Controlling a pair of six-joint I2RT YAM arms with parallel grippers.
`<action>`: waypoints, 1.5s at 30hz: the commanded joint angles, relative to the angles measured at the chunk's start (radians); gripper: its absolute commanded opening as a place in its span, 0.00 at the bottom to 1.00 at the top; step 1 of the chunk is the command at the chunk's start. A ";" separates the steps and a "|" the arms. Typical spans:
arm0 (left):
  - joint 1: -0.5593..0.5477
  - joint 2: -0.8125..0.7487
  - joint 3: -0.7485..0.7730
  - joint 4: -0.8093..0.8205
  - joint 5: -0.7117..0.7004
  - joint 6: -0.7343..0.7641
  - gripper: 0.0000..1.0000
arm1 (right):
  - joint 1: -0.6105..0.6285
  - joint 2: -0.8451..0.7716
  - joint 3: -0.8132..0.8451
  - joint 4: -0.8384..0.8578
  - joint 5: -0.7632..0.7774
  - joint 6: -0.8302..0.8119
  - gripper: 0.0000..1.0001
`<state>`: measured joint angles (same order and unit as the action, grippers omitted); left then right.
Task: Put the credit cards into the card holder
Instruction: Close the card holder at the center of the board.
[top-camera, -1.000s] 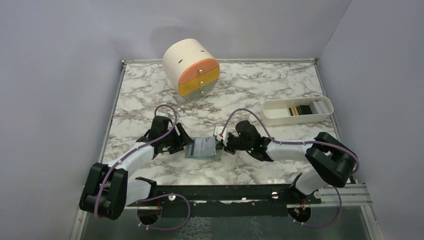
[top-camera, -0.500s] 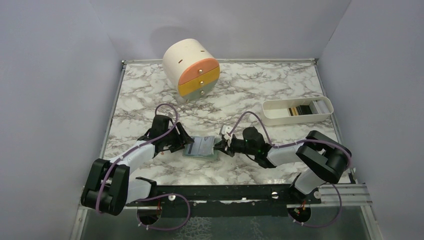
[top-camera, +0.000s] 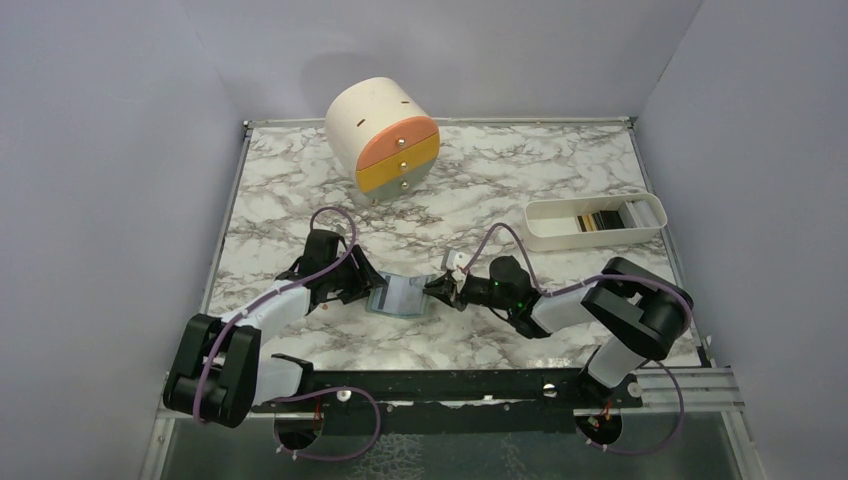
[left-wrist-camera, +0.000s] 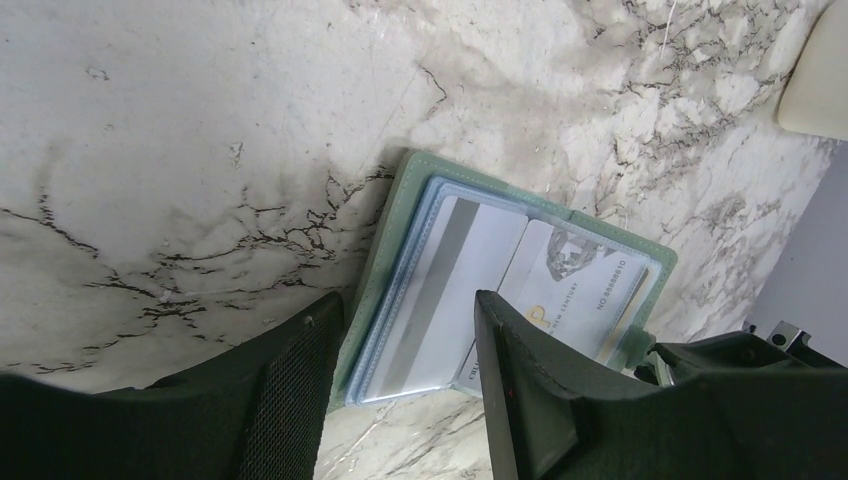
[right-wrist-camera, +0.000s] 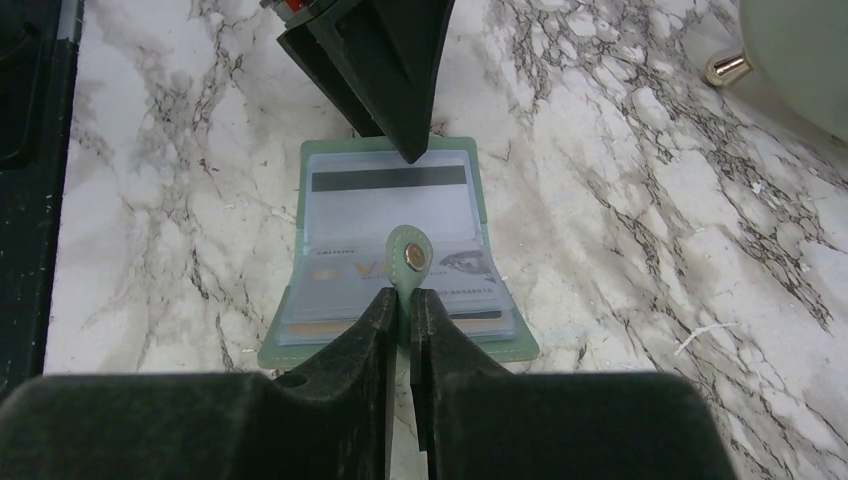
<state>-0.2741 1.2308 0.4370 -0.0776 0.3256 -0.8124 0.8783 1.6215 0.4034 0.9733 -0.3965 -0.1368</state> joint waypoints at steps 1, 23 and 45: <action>0.006 0.038 -0.016 -0.042 -0.014 0.019 0.54 | 0.008 0.032 -0.018 0.109 -0.035 -0.007 0.11; 0.004 -0.206 -0.168 0.327 0.350 -0.356 0.46 | 0.008 0.215 -0.020 0.369 -0.062 0.084 0.12; -0.115 -0.139 -0.159 0.321 0.185 -0.344 0.17 | 0.008 0.327 -0.132 0.803 0.063 0.182 0.12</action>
<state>-0.3580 1.0679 0.2672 0.2512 0.5850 -1.1629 0.8780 1.9476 0.2779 1.4506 -0.3817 0.0334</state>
